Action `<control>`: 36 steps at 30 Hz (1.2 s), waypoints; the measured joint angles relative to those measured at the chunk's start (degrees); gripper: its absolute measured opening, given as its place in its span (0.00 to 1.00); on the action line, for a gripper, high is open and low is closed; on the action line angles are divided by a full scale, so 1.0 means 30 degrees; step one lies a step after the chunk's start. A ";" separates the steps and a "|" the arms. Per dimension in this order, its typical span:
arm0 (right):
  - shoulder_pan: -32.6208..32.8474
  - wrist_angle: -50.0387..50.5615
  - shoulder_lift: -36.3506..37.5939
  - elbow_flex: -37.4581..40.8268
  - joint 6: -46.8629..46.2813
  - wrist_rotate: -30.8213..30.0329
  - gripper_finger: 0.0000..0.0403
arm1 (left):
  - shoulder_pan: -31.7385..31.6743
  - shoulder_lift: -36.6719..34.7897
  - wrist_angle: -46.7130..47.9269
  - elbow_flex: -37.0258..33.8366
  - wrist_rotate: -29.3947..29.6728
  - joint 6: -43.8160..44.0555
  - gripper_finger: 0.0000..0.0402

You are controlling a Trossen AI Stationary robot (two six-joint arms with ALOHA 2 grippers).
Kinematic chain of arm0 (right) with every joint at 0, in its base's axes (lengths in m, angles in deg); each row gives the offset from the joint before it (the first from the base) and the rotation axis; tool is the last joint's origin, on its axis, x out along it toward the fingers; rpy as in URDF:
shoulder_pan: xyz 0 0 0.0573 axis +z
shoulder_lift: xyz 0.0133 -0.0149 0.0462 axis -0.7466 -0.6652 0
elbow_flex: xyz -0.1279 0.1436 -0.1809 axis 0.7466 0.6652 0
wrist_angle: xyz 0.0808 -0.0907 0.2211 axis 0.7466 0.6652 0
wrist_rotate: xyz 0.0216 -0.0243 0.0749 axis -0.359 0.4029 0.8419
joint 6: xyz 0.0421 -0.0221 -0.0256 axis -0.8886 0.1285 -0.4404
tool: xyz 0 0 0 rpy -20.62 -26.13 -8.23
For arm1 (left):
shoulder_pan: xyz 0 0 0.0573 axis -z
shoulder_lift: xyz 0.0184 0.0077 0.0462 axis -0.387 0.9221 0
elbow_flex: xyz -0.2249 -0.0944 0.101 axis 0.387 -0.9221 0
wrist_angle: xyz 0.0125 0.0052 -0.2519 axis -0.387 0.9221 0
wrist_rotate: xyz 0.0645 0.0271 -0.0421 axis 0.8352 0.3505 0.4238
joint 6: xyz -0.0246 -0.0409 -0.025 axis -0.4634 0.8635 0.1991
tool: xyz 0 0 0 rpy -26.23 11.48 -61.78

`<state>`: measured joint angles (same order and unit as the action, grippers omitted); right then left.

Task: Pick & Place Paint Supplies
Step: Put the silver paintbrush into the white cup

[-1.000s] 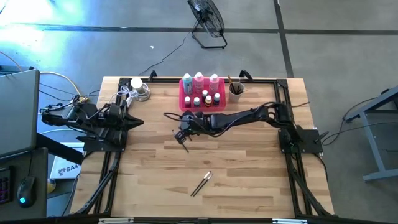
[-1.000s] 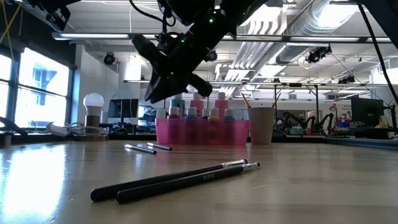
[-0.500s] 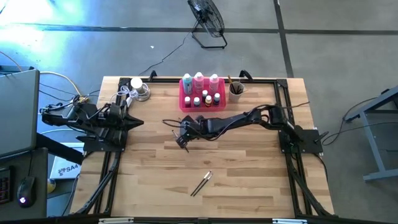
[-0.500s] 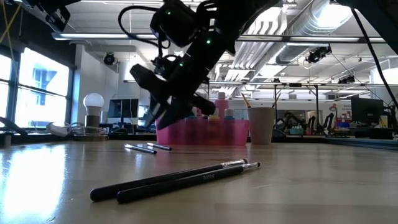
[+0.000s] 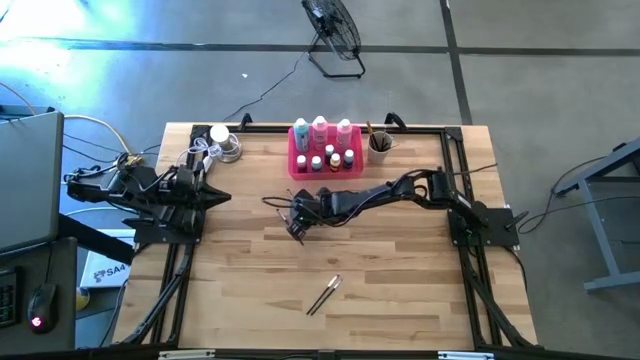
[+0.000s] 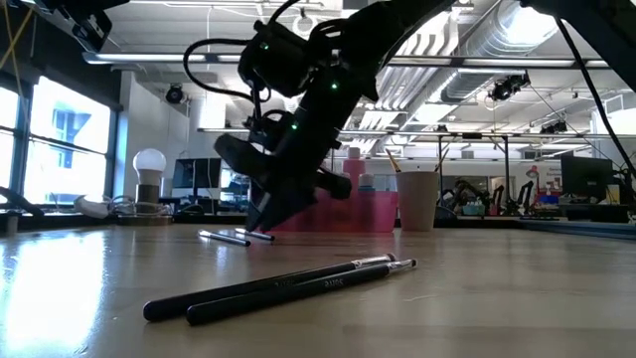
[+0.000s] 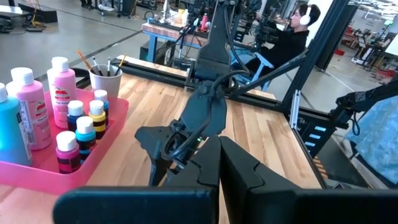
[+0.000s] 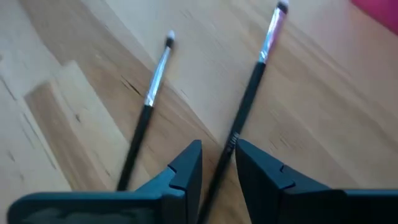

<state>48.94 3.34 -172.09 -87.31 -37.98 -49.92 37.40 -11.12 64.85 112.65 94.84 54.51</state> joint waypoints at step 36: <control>0.0131 1.3489 0.1719 0.0066 0.2074 0.3443 0.03 | 0.0000 -0.0007 0.0763 -0.0007 -0.0095 0.0663 0.00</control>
<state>49.34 43.81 -166.93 -87.12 -31.76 -39.59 37.40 -11.14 67.14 112.63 94.56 56.50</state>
